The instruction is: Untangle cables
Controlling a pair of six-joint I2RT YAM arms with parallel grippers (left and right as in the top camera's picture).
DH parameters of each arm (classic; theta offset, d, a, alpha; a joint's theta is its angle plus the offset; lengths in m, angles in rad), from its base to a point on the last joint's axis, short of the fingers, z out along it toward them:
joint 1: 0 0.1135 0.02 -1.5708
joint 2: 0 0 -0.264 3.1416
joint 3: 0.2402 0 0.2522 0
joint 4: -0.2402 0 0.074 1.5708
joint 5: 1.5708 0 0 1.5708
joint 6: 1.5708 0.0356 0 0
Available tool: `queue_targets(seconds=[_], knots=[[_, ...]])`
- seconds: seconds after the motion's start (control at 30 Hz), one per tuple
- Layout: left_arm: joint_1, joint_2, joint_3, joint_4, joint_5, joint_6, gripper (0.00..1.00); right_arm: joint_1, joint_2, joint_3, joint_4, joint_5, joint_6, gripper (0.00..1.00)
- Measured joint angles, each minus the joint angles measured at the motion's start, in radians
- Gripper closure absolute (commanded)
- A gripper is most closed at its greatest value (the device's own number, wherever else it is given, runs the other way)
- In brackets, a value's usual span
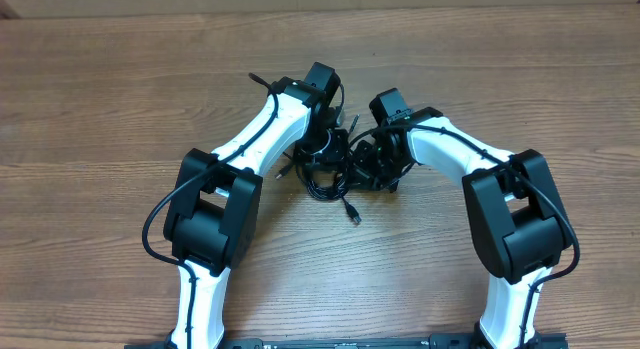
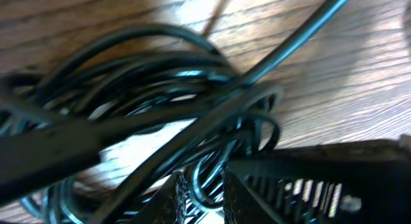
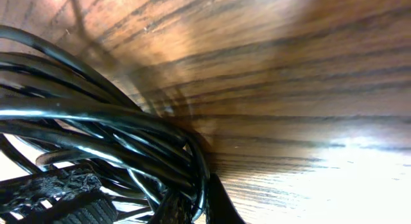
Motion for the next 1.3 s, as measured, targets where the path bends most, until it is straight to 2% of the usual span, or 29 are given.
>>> queue_targets(seconds=[0.27, 0.57, 0.77, 0.93, 1.13, 1.3], knots=[[0.000, 0.000, -0.027, 0.011, -0.013, 0.000, 0.82, -0.006, 0.000, -0.001, 0.000, -0.003, -0.008, 0.96], [0.001, 0.000, -0.115, 0.131, 0.039, 0.000, 0.82, -0.006, 0.000, -0.001, 0.000, -0.003, -0.007, 0.96], [0.007, 0.000, -0.125, 0.166, 0.094, -0.002, 0.96, -0.006, 0.000, -0.001, 0.002, -0.003, -0.008, 0.96], [0.008, 0.000, -0.125, 0.161, 0.111, -0.003, 0.96, -0.008, 0.000, -0.001, 0.004, -0.003, -0.020, 0.96], [0.059, 0.012, -0.123, 0.157, 0.269, -0.003, 0.96, -0.011, 0.000, -0.002, 0.007, -0.004, -0.023, 0.96], [0.137, 0.035, -0.113, 0.156, 0.475, -0.004, 0.96, -0.012, 0.000, -0.002, 0.018, -0.006, -0.026, 0.96]])
